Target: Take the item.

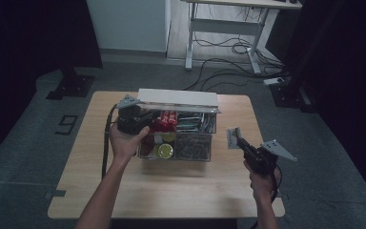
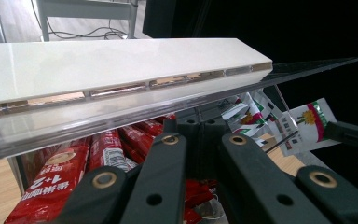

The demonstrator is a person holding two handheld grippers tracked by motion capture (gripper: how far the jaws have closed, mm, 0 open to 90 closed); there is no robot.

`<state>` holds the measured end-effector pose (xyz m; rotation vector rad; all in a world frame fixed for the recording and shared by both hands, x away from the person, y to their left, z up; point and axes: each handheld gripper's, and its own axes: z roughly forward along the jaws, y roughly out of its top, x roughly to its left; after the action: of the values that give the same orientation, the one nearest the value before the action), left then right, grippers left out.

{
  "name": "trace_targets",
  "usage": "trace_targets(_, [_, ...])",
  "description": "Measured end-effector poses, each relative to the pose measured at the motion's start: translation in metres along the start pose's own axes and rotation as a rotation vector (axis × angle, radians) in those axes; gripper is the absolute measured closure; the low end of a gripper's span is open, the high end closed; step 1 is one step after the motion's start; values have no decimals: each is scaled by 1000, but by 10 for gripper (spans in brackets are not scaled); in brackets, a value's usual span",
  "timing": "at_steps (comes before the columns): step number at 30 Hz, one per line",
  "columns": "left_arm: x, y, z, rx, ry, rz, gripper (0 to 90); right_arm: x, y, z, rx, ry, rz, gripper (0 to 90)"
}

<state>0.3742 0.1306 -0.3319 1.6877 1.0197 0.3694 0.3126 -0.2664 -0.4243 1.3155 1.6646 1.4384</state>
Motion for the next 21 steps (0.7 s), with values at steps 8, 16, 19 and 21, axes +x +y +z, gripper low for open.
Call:
trace_targets(8, [-2, 0, 0, -3, 3, 0, 900, -4, -12, 4, 21, -6, 10, 894])
trace_targets(16, [-2, 0, 0, -2, 5, 3, 900, -9, -23, 7, 41, -12, 22, 894])
trace_targets(19, [-2, 0, 1, -2, 3, 4, 900, -10, -28, 11, 58, -13, 27, 894])
trace_targets(21, [-2, 0, 1, -1, 2, 4, 900, -10, -30, 12, 68, -13, 28, 894])
